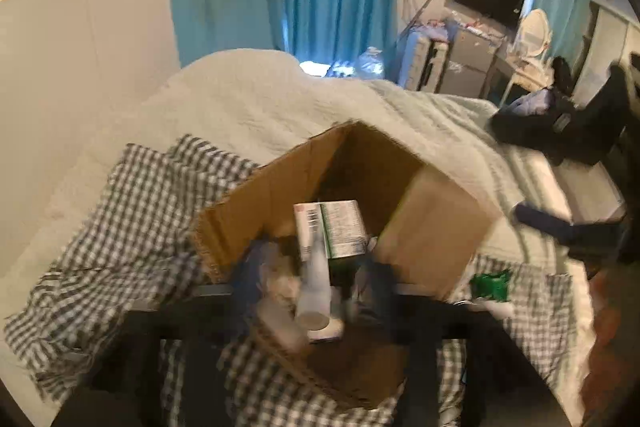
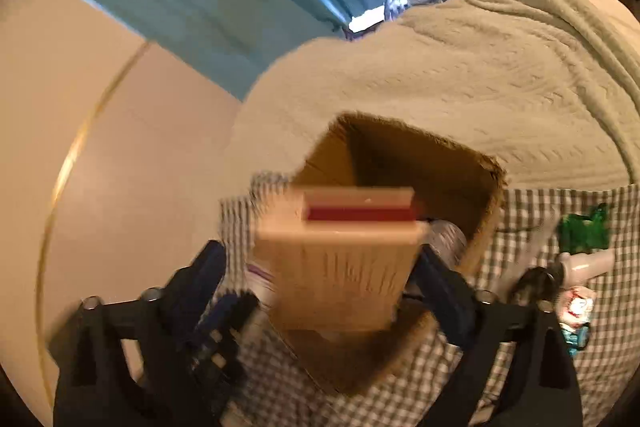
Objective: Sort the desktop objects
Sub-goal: 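Drop the white tube and tan medicine box into the cardboard box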
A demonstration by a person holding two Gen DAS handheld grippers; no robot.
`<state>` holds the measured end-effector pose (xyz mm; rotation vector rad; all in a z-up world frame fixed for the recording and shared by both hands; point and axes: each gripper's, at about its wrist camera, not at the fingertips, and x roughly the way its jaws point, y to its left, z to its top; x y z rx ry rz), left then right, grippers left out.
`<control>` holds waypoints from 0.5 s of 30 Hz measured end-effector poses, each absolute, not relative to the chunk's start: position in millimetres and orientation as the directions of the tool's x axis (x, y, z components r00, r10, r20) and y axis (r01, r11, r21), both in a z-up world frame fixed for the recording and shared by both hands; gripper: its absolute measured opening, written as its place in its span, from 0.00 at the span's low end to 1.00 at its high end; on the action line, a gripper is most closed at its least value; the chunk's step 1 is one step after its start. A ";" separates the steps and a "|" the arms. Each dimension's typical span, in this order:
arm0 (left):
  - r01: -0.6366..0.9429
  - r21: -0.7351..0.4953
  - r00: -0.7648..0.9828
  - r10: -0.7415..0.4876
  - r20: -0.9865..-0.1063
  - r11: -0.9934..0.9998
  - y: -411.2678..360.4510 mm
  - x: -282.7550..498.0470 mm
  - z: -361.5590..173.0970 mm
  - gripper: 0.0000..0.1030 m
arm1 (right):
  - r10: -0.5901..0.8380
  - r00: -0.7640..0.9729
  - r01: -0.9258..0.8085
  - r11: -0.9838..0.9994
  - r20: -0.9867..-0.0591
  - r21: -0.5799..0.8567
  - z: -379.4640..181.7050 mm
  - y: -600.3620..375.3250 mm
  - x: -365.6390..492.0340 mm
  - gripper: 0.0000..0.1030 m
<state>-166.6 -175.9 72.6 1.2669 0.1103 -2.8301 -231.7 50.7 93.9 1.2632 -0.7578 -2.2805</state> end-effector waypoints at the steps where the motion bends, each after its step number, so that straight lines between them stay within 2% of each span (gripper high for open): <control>1: 0.085 -0.050 -0.677 -0.021 -0.736 -0.995 -179.2 -162.4 73.6 0.89 | -0.592 -0.508 0.097 -0.762 -0.626 0.641 96.3 53.6 -231.6 0.94; 5: 0.093 -0.119 -0.695 0.021 -0.719 -0.989 -186.5 -150.2 80.8 0.90 | -0.579 -0.521 0.059 -0.758 -0.627 0.650 103.3 70.4 -224.1 0.94; 9: 0.055 -0.124 -0.700 0.051 -0.713 -0.991 -178.0 -137.2 86.3 0.90 | -0.559 -0.518 0.061 -0.779 -0.647 0.624 112.7 92.1 -208.5 0.94; 12: 0.025 -0.086 -0.692 0.045 -0.720 -0.996 -160.8 -126.0 86.4 0.90 | -0.513 -0.526 0.108 -0.831 -0.678 0.545 127.5 110.7 -188.1 0.94; 15: -0.053 -0.104 -0.655 0.113 -0.747 -0.993 -143.0 -116.1 80.8 0.91 | -0.460 -0.536 0.155 -0.878 -0.708 0.453 133.1 125.4 -168.9 0.94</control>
